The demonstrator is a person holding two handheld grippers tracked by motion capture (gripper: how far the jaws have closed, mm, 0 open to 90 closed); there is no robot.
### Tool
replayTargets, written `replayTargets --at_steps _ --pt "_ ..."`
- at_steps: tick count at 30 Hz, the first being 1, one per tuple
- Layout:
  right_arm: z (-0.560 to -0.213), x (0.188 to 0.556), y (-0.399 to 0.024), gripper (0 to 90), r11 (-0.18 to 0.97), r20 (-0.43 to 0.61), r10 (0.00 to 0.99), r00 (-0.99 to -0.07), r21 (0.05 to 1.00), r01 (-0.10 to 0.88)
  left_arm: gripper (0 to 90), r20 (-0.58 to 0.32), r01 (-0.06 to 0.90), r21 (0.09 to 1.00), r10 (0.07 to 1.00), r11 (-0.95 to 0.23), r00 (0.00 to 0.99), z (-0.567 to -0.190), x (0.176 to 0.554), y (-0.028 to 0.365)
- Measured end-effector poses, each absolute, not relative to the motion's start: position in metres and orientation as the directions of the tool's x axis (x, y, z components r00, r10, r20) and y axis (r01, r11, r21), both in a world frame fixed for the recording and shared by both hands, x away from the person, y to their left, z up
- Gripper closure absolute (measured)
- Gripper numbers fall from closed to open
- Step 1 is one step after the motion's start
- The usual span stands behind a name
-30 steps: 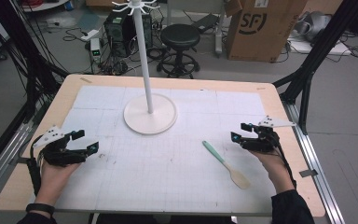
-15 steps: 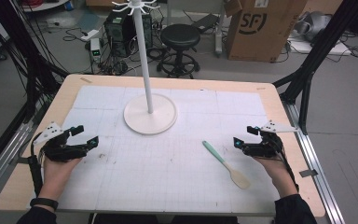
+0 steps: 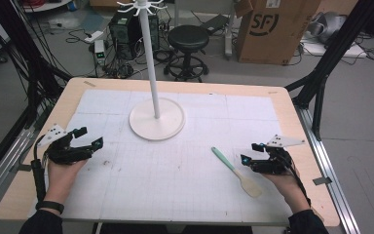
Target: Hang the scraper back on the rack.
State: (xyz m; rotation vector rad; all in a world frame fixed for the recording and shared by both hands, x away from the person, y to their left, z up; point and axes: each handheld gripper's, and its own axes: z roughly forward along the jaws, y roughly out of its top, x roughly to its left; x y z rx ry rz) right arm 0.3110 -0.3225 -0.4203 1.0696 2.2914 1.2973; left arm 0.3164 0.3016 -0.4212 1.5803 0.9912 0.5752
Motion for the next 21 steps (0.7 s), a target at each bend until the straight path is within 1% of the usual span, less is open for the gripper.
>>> replayTargets --at_steps 6,7,8,15,21 --pt "-0.426 0.3 -0.311 41.2 0.366 0.095 0.719 -0.689 0.791 0.49 15.9 -0.142 0.291 0.957 0.837 -0.022 0.529 -0.422 0.318 0.3" --pt "-0.428 0.296 -0.307 43.4 0.379 0.1 0.718 -0.688 0.773 0.508 15.9 -0.142 0.291 0.956 0.836 -0.022 0.529 -0.422 0.318 0.3" --pt "-0.428 0.296 -0.307 43.4 0.379 0.1 0.718 -0.688 0.773 0.508 15.9 -0.142 0.291 0.956 0.836 -0.023 0.531 -0.422 0.318 0.3" --pt "-0.436 0.292 -0.293 52.9 0.45 0.085 0.692 -0.717 0.725 0.521 15.9 -0.145 0.293 0.956 0.834 -0.022 0.533 -0.422 0.318 0.3" --pt "-0.439 0.29 -0.287 63.9 0.499 0.047 0.686 -0.726 0.696 0.516 16.0 -0.144 0.297 0.955 0.832 -0.026 0.536 -0.422 0.318 0.299"
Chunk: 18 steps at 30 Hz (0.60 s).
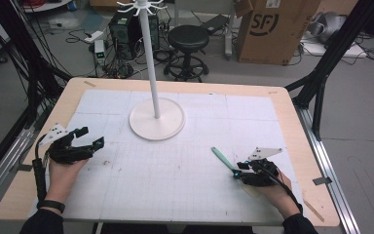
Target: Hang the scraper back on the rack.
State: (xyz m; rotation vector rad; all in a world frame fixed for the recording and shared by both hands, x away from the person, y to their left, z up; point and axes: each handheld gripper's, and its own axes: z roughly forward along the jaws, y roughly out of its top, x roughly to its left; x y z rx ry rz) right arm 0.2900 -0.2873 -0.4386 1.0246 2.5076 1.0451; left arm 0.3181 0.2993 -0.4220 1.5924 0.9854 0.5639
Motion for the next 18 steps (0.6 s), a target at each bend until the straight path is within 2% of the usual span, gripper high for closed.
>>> replayTargets --at_steps 13,18 --pt "-0.4404 0.2846 -0.2798 78.6 0.458 0.044 0.746 -0.664 0.691 0.56 16.1 -0.142 0.301 0.953 0.828 -0.033 0.542 -0.422 0.318 0.2978" --pt "-0.4397 0.2844 -0.2782 80.0 0.432 0.062 0.77 -0.636 0.683 0.589 16.3 -0.139 0.301 0.953 0.826 -0.038 0.546 -0.4217 0.3172 0.2961"
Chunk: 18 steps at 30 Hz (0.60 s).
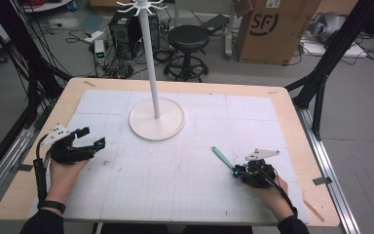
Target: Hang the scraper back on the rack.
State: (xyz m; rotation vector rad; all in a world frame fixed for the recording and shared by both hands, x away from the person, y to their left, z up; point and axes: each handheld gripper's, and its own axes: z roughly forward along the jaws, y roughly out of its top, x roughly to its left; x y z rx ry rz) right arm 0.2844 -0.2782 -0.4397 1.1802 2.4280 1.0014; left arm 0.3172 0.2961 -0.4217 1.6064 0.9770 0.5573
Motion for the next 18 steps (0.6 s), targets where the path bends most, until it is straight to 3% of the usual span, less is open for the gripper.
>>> replayTargets --at_steps 10,18 --pt "-0.433 0.293 -0.273 80.8 0.392 0.09 0.777 -0.623 0.706 0.59 16.4 -0.143 0.303 0.952 0.821 -0.039 0.553 -0.421 0.316 0.295" --pt "-0.397 0.311 -0.261 80.8 0.345 0.146 0.728 -0.67 0.766 0.542 16.5 -0.133 0.298 0.953 0.818 -0.049 0.56 -0.419 0.312 0.296"
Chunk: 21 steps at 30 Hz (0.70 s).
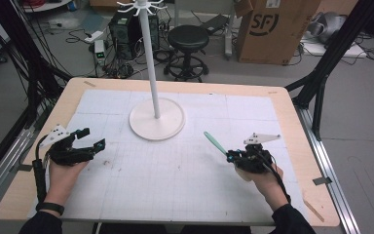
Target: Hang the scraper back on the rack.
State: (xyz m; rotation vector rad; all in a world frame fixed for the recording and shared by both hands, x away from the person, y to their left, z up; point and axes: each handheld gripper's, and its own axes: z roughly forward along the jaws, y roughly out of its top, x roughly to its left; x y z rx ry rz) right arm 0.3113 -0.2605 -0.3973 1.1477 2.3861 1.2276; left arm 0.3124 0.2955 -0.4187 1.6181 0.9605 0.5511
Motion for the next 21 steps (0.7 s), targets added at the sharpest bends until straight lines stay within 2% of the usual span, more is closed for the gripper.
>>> replayTargets --at_steps 10,21 --pt "-0.312 0.334 -0.24 80.8 0.296 0.143 0.673 -0.726 0.847 0.441 16.6 -0.135 0.302 0.952 0.81 -0.055 0.57 -0.419 0.313 0.294" --pt "-0.237 0.356 -0.232 80.8 0.252 0.141 0.627 -0.766 0.894 0.37 17.0 -0.147 0.318 0.946 0.796 -0.06 0.587 -0.421 0.314 0.294"
